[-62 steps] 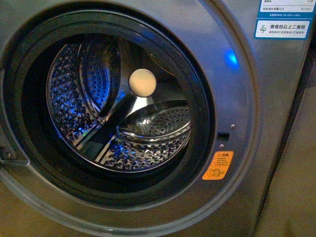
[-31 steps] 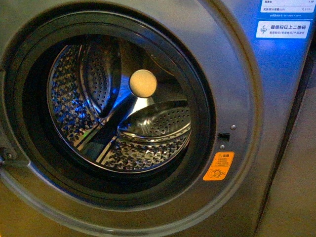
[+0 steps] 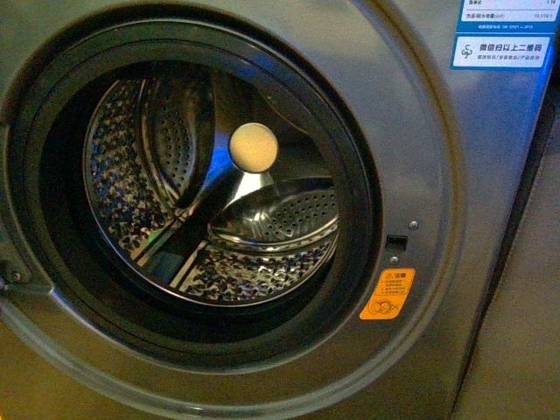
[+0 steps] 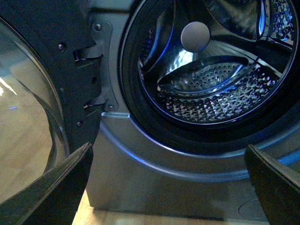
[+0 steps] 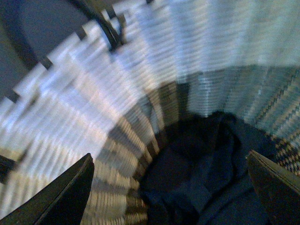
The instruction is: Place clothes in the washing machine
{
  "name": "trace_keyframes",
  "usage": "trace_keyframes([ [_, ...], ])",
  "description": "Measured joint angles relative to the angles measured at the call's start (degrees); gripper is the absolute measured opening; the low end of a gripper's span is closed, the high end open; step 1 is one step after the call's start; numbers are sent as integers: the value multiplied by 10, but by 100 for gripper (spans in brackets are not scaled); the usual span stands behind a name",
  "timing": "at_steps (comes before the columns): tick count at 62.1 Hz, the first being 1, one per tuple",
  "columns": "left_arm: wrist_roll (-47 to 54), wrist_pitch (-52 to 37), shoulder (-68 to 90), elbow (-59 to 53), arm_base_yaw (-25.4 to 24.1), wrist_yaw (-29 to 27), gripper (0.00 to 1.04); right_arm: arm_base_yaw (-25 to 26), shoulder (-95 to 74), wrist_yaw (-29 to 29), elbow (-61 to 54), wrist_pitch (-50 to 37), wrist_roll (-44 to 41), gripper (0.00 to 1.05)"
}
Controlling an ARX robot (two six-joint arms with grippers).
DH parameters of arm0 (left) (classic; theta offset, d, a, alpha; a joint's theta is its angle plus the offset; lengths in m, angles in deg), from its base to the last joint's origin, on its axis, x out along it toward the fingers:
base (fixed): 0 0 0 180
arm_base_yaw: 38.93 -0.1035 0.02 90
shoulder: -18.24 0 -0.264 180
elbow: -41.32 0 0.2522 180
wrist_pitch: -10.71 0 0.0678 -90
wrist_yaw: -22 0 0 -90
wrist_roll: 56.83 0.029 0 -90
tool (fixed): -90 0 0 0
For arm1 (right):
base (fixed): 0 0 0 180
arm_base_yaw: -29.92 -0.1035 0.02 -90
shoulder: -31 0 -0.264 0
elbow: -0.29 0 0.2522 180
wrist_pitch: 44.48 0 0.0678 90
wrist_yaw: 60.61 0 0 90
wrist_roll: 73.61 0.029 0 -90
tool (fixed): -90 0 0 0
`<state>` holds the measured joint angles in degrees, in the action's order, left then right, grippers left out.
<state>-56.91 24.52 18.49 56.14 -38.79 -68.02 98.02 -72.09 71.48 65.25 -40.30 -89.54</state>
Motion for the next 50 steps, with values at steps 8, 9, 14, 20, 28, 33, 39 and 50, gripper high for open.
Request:
trace_keyframes([
  [8,0,0,0,0,0,0,98,4,-112,-55,17,-3,-57,97],
  [9,0,0,0,0,0,0,98,4,-120,-59,19,-5,-59,97],
  [14,0,0,0,0,0,0,98,4,-183,-88,39,-9,-68,97],
  [20,0,0,0,0,0,0,98,3,-247,-116,62,-16,-69,97],
  [28,0,0,0,0,0,0,98,-5,-323,-152,93,-19,-68,97],
  [33,0,0,0,0,0,0,98,-11,-356,-167,106,-31,-68,97],
  [39,0,0,0,0,0,0,98,-18,-384,-175,115,-40,-68,97],
  [50,0,0,0,0,0,0,98,-29,-428,-196,143,-54,-63,97],
])
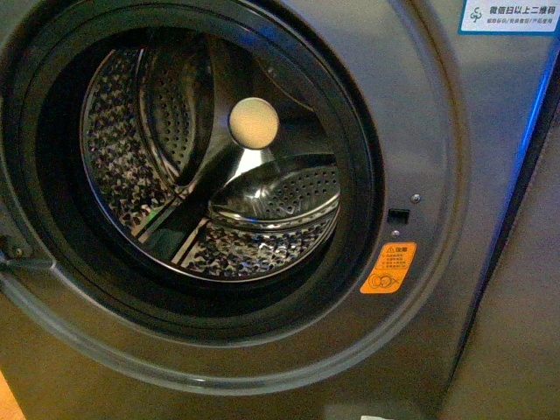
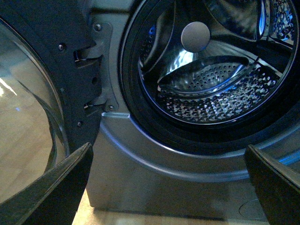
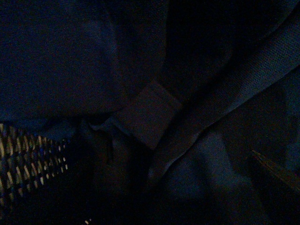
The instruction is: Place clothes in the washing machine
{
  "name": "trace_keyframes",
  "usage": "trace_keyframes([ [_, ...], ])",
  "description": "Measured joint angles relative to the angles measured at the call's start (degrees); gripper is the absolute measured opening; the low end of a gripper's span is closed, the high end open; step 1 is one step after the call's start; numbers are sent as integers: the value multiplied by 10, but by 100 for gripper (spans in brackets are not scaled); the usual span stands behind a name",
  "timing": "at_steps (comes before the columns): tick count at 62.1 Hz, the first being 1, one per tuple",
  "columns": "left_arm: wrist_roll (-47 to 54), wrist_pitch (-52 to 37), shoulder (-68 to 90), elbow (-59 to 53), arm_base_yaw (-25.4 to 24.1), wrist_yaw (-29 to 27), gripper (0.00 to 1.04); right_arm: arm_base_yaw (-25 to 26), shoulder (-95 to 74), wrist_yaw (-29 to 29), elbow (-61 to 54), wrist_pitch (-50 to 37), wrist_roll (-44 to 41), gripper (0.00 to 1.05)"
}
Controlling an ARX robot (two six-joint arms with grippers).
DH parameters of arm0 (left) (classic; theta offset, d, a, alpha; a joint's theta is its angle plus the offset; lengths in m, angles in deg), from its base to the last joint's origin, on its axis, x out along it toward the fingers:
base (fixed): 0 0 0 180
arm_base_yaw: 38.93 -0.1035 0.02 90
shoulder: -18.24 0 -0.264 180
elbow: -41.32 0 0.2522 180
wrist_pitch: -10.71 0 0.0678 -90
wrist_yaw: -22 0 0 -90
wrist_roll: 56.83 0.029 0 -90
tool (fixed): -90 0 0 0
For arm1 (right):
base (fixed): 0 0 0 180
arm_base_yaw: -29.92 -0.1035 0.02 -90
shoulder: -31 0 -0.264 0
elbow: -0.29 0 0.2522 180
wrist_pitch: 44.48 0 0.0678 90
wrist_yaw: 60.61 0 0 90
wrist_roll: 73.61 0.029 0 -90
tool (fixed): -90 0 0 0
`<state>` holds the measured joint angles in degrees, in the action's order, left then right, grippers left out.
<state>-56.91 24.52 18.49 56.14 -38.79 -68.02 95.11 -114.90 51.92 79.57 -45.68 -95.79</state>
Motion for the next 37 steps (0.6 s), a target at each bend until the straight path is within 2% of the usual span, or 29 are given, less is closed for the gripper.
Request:
trace_keyframes([
  [19,0,0,0,0,0,0,98,14,-82,-16,103,0,29,97],
  [37,0,0,0,0,0,0,98,15,-136,-14,145,-15,38,97],
])
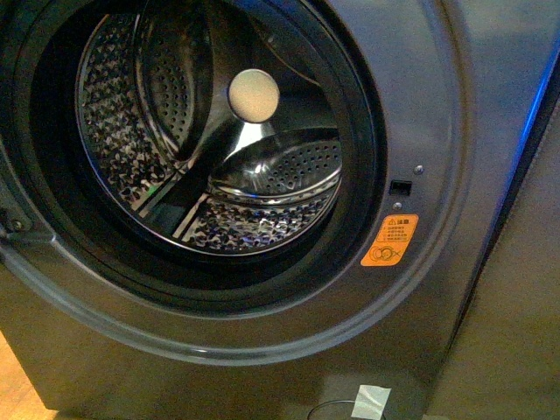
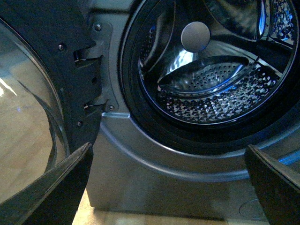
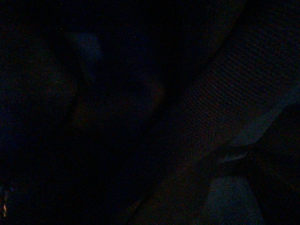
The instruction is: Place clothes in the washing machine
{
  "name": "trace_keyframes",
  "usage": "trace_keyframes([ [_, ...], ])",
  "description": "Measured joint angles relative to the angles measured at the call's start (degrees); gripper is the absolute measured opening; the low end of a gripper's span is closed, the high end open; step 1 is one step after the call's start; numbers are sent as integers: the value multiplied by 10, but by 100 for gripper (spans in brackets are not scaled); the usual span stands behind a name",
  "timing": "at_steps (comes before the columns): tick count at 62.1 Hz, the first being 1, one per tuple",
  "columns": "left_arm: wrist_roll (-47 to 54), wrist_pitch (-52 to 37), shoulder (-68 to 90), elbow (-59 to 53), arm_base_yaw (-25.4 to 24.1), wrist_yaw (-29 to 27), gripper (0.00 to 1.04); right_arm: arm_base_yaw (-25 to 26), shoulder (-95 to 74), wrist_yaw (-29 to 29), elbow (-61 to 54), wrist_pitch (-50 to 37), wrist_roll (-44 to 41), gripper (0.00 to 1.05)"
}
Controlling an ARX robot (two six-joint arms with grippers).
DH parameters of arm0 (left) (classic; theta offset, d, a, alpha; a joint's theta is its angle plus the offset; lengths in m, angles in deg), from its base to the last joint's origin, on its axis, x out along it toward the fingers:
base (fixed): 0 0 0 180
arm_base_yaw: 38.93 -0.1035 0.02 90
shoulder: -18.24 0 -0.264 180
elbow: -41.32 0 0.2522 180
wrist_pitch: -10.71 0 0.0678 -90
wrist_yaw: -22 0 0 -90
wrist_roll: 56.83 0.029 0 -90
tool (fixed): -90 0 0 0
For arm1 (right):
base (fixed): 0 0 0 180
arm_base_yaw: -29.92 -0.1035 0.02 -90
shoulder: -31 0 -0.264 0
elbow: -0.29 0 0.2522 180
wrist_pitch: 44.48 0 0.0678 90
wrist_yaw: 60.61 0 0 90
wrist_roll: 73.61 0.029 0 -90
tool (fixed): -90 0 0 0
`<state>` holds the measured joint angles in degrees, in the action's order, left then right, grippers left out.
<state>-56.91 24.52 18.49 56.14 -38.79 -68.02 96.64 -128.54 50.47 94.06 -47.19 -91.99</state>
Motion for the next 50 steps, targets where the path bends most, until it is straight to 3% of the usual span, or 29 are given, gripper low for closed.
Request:
trace_keyframes([
  [50,0,0,0,0,0,0,98,14,-138,-20,140,9,-3,97],
])
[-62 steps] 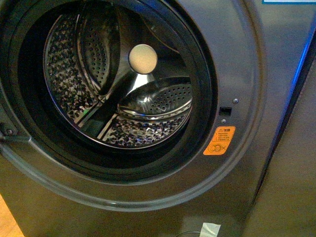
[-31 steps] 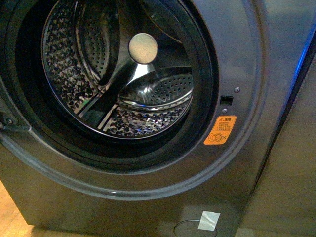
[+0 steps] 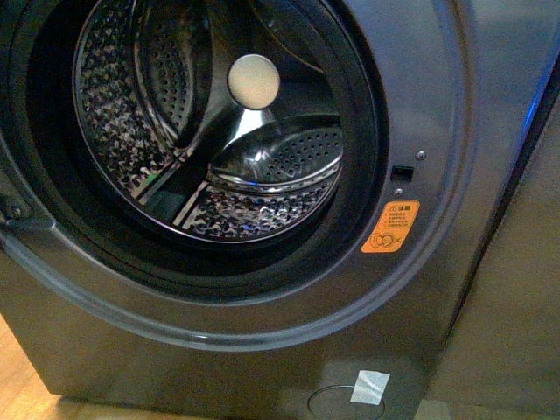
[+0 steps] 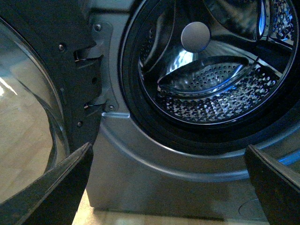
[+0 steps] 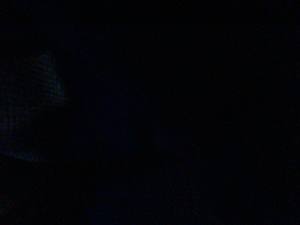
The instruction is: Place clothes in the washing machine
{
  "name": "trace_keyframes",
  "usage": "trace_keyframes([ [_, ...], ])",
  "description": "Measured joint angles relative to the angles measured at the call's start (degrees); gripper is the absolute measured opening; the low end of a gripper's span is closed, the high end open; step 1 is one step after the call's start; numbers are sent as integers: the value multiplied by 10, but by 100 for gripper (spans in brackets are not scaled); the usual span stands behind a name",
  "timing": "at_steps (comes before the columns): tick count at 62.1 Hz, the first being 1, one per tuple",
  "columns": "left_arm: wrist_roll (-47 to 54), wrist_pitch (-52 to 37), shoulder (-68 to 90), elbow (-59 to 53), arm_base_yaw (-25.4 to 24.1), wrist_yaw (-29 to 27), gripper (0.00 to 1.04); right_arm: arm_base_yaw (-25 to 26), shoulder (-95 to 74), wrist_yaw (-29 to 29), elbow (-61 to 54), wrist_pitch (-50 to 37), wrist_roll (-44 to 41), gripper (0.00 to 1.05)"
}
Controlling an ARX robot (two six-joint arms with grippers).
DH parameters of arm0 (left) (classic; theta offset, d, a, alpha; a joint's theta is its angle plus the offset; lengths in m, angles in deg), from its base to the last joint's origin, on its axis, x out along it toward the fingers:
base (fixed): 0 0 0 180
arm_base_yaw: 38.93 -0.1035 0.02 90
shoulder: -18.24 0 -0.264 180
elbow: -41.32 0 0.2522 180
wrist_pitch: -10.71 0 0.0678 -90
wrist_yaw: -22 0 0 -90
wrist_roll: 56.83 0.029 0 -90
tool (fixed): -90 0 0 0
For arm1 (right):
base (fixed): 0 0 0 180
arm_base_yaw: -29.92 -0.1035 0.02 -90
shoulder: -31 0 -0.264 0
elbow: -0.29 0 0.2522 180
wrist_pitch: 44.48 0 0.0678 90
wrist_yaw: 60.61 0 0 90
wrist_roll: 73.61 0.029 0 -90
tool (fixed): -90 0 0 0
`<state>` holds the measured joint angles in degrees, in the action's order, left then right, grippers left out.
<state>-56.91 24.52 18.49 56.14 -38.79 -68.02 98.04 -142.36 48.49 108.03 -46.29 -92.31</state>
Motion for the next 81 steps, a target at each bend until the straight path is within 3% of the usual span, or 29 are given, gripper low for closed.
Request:
trace_keyframes([
  [24,0,0,0,0,0,0,98,9,-16,-1,13,-4,7,95],
  [33,0,0,0,0,0,0,98,10,-16,-13,7,-17,21,70],
  [43,0,0,0,0,0,0,98,3,23,5,-55,-52,65,34],
  [56,0,0,0,0,0,0,98,-12,104,34,-151,-100,81,6],
  [81,0,0,0,0,0,0,98,-6,348,149,-324,-176,126,5],
])
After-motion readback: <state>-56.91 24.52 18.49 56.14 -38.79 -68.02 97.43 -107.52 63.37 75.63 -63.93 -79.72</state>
